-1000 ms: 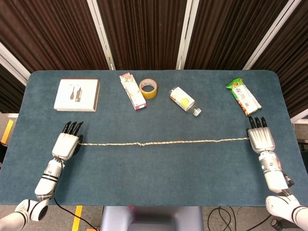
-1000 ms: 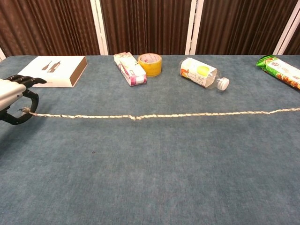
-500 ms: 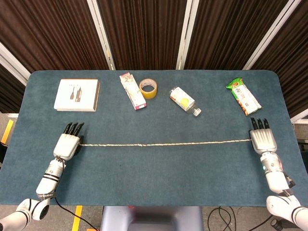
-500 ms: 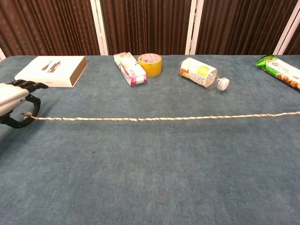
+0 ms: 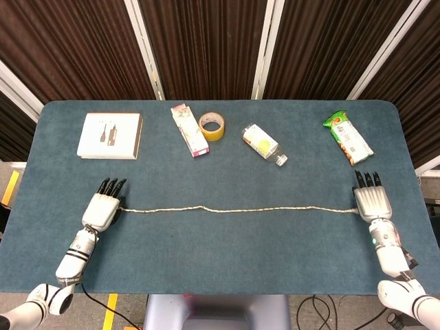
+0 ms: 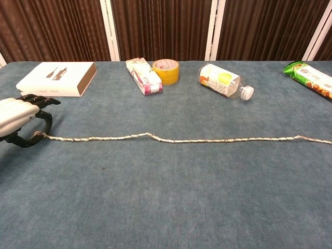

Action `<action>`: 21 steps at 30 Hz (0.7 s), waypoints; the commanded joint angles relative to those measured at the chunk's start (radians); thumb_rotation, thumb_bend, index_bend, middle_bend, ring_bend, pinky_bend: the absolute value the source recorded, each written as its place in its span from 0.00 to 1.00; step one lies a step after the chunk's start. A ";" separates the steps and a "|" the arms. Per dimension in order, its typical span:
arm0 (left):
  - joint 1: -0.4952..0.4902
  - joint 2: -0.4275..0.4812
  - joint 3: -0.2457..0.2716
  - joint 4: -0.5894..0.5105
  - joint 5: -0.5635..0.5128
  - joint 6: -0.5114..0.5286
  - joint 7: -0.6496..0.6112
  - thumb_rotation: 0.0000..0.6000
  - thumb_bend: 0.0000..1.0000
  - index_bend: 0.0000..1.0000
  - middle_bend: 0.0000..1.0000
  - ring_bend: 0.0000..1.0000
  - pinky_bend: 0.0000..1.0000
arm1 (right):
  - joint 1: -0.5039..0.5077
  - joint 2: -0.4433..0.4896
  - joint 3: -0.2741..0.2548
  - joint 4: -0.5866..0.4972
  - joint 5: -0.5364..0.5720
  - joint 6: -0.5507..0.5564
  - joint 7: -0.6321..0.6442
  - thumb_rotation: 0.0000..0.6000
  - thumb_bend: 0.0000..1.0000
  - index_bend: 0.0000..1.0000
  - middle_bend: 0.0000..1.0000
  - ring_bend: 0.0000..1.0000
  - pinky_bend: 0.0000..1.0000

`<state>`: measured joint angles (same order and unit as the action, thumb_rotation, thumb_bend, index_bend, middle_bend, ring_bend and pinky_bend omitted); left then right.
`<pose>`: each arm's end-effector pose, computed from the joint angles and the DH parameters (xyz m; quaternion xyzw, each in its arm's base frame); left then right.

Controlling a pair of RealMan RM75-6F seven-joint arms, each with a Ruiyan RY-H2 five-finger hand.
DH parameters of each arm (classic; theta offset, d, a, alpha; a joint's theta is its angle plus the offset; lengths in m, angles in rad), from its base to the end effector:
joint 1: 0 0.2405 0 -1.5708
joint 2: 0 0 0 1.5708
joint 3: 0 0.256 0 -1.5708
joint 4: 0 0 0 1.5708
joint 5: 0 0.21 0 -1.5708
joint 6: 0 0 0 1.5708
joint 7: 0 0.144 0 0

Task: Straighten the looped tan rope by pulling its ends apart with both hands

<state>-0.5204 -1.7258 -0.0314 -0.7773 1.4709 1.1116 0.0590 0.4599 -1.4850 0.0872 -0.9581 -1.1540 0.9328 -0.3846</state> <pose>-0.3039 0.3287 -0.0072 -0.7509 -0.2712 -0.2914 0.5269 -0.3753 -0.3244 0.0760 0.7047 -0.3073 0.1147 0.6291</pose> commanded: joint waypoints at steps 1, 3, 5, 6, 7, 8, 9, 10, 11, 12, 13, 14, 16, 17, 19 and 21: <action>0.000 0.001 0.000 -0.002 0.000 -0.001 -0.001 1.00 0.46 0.33 0.04 0.00 0.07 | -0.001 0.000 0.000 0.000 0.000 -0.001 -0.001 1.00 0.57 0.41 0.00 0.00 0.00; 0.002 0.005 0.002 -0.010 0.001 -0.001 -0.006 1.00 0.45 0.14 0.03 0.00 0.07 | -0.002 -0.001 -0.002 0.001 0.004 -0.007 -0.010 1.00 0.57 0.30 0.00 0.00 0.00; 0.009 0.020 0.002 -0.028 -0.001 0.006 -0.002 1.00 0.44 0.01 0.01 0.00 0.08 | -0.005 0.003 -0.001 -0.003 0.018 -0.014 -0.033 1.00 0.57 0.23 0.00 0.00 0.00; 0.014 0.031 0.001 -0.043 -0.002 0.012 0.000 1.00 0.44 0.00 0.00 0.00 0.09 | -0.007 0.008 0.002 -0.012 0.022 -0.010 -0.038 1.00 0.57 0.20 0.00 0.00 0.00; 0.020 0.047 -0.001 -0.067 -0.005 0.021 -0.002 1.00 0.43 0.00 0.00 0.00 0.09 | -0.010 0.014 0.005 -0.024 0.026 -0.005 -0.041 1.00 0.57 0.18 0.00 0.00 0.00; 0.025 0.060 -0.003 -0.085 -0.006 0.030 -0.004 1.00 0.43 0.00 0.00 0.00 0.10 | -0.013 0.021 0.007 -0.034 0.027 0.000 -0.042 1.00 0.57 0.16 0.00 0.00 0.00; 0.031 0.075 -0.004 -0.104 -0.006 0.038 -0.008 1.00 0.43 0.00 0.00 0.00 0.10 | -0.016 0.028 0.008 -0.046 0.027 0.007 -0.041 1.00 0.57 0.15 0.00 0.00 0.00; 0.039 0.097 -0.003 -0.132 -0.005 0.049 -0.019 1.00 0.43 0.00 0.00 0.00 0.10 | -0.022 0.039 0.010 -0.062 0.026 0.018 -0.039 1.00 0.57 0.13 0.00 0.00 0.00; 0.045 0.116 -0.002 -0.157 -0.005 0.056 -0.028 1.00 0.43 0.00 0.00 0.00 0.10 | -0.027 0.050 0.010 -0.077 0.023 0.028 -0.035 1.00 0.57 0.12 0.00 0.00 0.00; 0.051 0.136 0.000 -0.184 -0.005 0.059 -0.037 1.00 0.42 0.00 0.00 0.00 0.10 | -0.033 0.062 0.010 -0.095 0.020 0.036 -0.030 1.00 0.57 0.10 0.00 0.00 0.00; 0.059 0.164 0.002 -0.224 -0.006 0.064 -0.043 1.00 0.42 0.00 0.00 0.00 0.10 | -0.042 0.082 0.009 -0.124 0.015 0.049 -0.021 1.00 0.55 0.08 0.00 0.00 0.00; 0.066 0.185 0.003 -0.254 -0.005 0.073 -0.041 1.00 0.42 0.00 0.00 0.00 0.10 | -0.050 0.098 0.009 -0.148 0.010 0.062 -0.013 1.00 0.53 0.07 0.00 0.00 0.00; 0.085 0.228 0.003 -0.321 0.002 0.113 -0.034 1.00 0.41 0.00 0.00 0.00 0.11 | -0.075 0.140 0.005 -0.211 -0.015 0.112 0.013 1.00 0.48 0.03 0.00 0.00 0.00; 0.095 0.246 0.003 -0.350 0.006 0.135 -0.034 1.00 0.41 0.00 0.00 0.00 0.11 | -0.089 0.159 0.003 -0.240 -0.031 0.140 0.030 1.00 0.46 0.02 0.00 0.00 0.00; 0.119 0.291 0.006 -0.418 0.023 0.189 -0.038 1.00 0.41 0.00 0.00 0.00 0.11 | -0.125 0.205 -0.006 -0.310 -0.079 0.215 0.080 1.00 0.45 0.00 0.00 0.00 0.00; 0.146 0.330 0.011 -0.476 0.042 0.245 -0.032 1.00 0.41 0.00 0.00 0.00 0.11 | -0.161 0.237 -0.014 -0.359 -0.133 0.299 0.128 1.00 0.44 0.00 0.00 0.00 0.00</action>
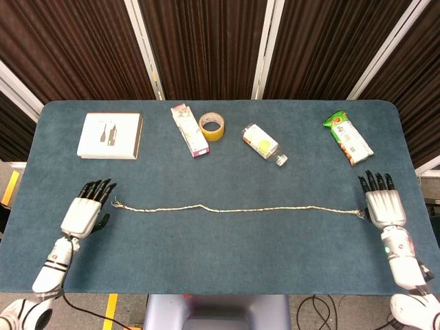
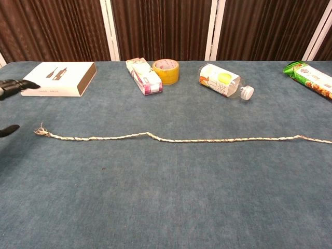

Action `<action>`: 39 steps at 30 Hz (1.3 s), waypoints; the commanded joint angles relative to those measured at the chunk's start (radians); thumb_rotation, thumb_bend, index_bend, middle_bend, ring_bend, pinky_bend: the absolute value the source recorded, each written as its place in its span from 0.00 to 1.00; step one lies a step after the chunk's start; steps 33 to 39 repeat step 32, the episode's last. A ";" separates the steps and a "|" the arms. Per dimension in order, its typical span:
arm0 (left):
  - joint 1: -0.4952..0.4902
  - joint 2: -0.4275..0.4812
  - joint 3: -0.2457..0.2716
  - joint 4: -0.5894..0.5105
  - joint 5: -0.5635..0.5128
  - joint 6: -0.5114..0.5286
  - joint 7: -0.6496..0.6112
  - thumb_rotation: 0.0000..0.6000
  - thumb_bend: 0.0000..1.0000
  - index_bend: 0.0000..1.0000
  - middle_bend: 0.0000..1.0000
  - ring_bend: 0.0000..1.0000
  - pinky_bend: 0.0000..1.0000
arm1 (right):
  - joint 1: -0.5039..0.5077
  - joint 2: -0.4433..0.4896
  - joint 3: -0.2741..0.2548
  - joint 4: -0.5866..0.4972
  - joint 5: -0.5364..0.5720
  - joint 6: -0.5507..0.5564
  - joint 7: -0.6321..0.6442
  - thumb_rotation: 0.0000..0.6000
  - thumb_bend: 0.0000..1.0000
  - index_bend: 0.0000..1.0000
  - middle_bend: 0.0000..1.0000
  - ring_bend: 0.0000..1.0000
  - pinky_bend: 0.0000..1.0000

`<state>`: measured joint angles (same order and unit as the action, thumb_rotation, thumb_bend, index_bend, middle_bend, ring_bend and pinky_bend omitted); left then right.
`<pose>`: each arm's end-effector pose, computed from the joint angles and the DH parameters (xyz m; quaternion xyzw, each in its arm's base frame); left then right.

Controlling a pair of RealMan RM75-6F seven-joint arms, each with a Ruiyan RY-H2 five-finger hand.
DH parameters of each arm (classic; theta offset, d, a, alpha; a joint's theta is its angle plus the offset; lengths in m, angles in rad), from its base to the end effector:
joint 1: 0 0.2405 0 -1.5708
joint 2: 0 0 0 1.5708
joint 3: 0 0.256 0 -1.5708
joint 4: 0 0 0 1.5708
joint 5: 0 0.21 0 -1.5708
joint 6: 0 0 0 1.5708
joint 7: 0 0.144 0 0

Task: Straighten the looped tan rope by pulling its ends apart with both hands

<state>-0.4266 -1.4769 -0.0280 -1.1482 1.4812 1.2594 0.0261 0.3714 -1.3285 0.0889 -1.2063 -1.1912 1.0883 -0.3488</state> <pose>-0.2966 0.2917 0.0535 -0.7090 -0.3102 -0.3626 0.5192 -0.3617 -0.2905 0.1126 0.6786 -0.3170 0.1711 0.6401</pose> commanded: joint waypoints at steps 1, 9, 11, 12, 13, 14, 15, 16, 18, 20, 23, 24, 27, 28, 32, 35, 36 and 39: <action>0.074 0.106 0.017 -0.146 0.050 0.139 0.009 1.00 0.41 0.00 0.00 0.00 0.11 | -0.099 0.096 -0.023 -0.135 -0.137 0.209 0.123 1.00 0.44 0.00 0.00 0.00 0.00; 0.292 0.227 0.138 -0.310 0.166 0.431 0.024 1.00 0.38 0.00 0.00 0.00 0.10 | -0.288 0.152 -0.119 -0.198 -0.358 0.552 0.261 1.00 0.37 0.00 0.00 0.00 0.00; 0.352 0.232 0.152 -0.312 0.173 0.505 0.020 1.00 0.38 0.00 0.00 0.00 0.10 | -0.326 0.153 -0.145 -0.182 -0.381 0.585 0.279 1.00 0.34 0.00 0.00 0.00 0.00; 0.372 0.232 0.154 -0.309 0.174 0.529 0.012 1.00 0.38 0.00 0.00 0.00 0.10 | -0.339 0.152 -0.147 -0.176 -0.382 0.598 0.298 1.00 0.33 0.00 0.00 0.00 0.00; 0.393 0.232 0.157 -0.301 0.175 0.550 -0.001 1.00 0.38 0.00 0.00 0.00 0.10 | -0.352 0.147 -0.144 -0.164 -0.377 0.612 0.322 1.00 0.33 0.00 0.00 0.00 0.00; 0.400 0.232 0.158 -0.291 0.176 0.554 -0.007 1.00 0.38 0.00 0.00 0.00 0.10 | -0.359 0.141 -0.138 -0.152 -0.372 0.620 0.336 1.00 0.33 0.00 0.00 0.00 0.00; 0.403 0.238 0.162 -0.282 0.177 0.542 -0.008 1.00 0.38 0.00 0.00 0.00 0.09 | -0.363 0.139 -0.133 -0.138 -0.366 0.617 0.342 1.00 0.33 0.00 0.00 0.00 0.00; 0.402 0.244 0.165 -0.283 0.174 0.526 -0.010 1.00 0.38 0.00 0.00 0.00 0.09 | -0.362 0.142 -0.132 -0.133 -0.366 0.610 0.347 1.00 0.33 0.00 0.00 0.00 0.00; 0.396 0.252 0.164 -0.287 0.160 0.486 -0.011 1.00 0.38 0.00 0.00 0.00 0.08 | -0.362 0.147 -0.123 -0.138 -0.353 0.596 0.369 1.00 0.33 0.00 0.00 0.00 0.00; 0.388 0.262 0.167 -0.292 0.145 0.436 -0.001 1.00 0.38 0.00 0.00 0.00 0.08 | -0.363 0.156 -0.122 -0.143 -0.348 0.579 0.376 1.00 0.33 0.00 0.00 0.00 0.00; 0.383 0.276 0.160 -0.305 0.134 0.404 0.004 1.00 0.38 0.00 0.00 0.00 0.08 | -0.363 0.162 -0.122 -0.153 -0.346 0.556 0.367 1.00 0.33 0.00 0.00 0.00 0.00; 0.383 0.278 0.156 -0.307 0.134 0.403 0.004 1.00 0.37 0.00 0.00 0.00 0.08 | -0.363 0.163 -0.122 -0.157 -0.346 0.551 0.362 1.00 0.33 0.00 0.00 0.00 0.00; 0.385 0.280 0.149 -0.305 0.139 0.400 -0.002 1.00 0.37 0.00 0.00 0.00 0.08 | -0.366 0.166 -0.120 -0.168 -0.351 0.547 0.352 1.00 0.33 0.00 0.00 0.00 0.00; 0.387 0.281 0.147 -0.304 0.142 0.399 -0.003 1.00 0.37 0.00 0.00 0.00 0.08 | -0.368 0.166 -0.118 -0.170 -0.353 0.548 0.349 1.00 0.33 0.00 0.00 0.00 0.00; 0.390 0.279 0.140 -0.302 0.152 0.398 0.005 1.00 0.37 0.00 0.00 0.00 0.08 | -0.372 0.166 -0.117 -0.172 -0.358 0.540 0.344 1.00 0.33 0.00 0.00 0.00 0.00; 0.390 0.279 0.140 -0.302 0.152 0.398 0.005 1.00 0.37 0.00 0.00 0.00 0.08 | -0.372 0.166 -0.117 -0.172 -0.358 0.540 0.344 1.00 0.33 0.00 0.00 0.00 0.00; 0.390 0.279 0.140 -0.302 0.152 0.398 0.005 1.00 0.37 0.00 0.00 0.00 0.08 | -0.372 0.166 -0.117 -0.172 -0.358 0.540 0.344 1.00 0.33 0.00 0.00 0.00 0.00; 0.390 0.279 0.140 -0.302 0.152 0.398 0.005 1.00 0.37 0.00 0.00 0.00 0.08 | -0.372 0.166 -0.117 -0.172 -0.358 0.540 0.344 1.00 0.33 0.00 0.00 0.00 0.00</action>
